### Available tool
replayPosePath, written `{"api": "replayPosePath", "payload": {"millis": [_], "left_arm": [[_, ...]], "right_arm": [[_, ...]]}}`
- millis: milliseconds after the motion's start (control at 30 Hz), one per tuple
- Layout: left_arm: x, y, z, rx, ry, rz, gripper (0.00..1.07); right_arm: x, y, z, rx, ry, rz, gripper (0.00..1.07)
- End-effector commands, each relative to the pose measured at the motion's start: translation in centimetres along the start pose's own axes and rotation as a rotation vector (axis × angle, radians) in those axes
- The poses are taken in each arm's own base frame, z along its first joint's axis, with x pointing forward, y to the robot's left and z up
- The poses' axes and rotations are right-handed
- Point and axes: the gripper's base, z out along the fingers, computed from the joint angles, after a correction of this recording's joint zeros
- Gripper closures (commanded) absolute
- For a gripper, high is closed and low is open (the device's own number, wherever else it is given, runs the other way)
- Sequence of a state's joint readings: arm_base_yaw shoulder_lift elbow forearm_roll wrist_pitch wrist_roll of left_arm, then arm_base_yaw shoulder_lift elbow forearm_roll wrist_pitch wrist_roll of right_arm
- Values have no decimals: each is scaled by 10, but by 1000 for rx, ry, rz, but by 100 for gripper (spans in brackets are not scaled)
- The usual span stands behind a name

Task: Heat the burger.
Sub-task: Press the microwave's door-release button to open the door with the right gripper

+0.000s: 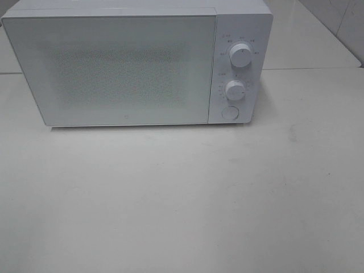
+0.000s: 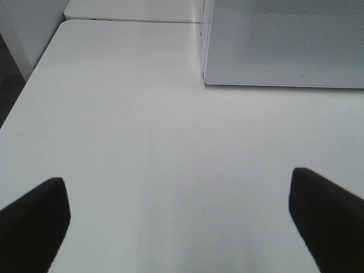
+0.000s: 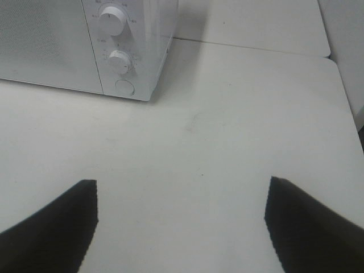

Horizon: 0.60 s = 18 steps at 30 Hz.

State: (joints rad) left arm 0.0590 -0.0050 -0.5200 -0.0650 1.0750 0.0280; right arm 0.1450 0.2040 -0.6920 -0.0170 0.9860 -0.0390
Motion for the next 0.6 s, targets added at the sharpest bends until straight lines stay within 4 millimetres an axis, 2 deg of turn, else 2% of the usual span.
{"api": "replayPosePath", "payload": {"millis": [33,200,333,500,600], "left_arm": [[2,-1,-2,4,-27,-6,9],[2,-1,-2,4,-27,-6,9],[2,-1,-2,4,-27,-6,9],[2,-1,-2,4,-22,-6,9],[2,-1,-2,4,-21,-6,9]], "right_arm": [[16,0,-9,9,-28,13,32],[35,1,-13,11,-51,13,32],[50,2,-8,11,-58,14,32],[57,3,10,7,-33,13,32],[57,3,9,6,-32,11,32]]}}
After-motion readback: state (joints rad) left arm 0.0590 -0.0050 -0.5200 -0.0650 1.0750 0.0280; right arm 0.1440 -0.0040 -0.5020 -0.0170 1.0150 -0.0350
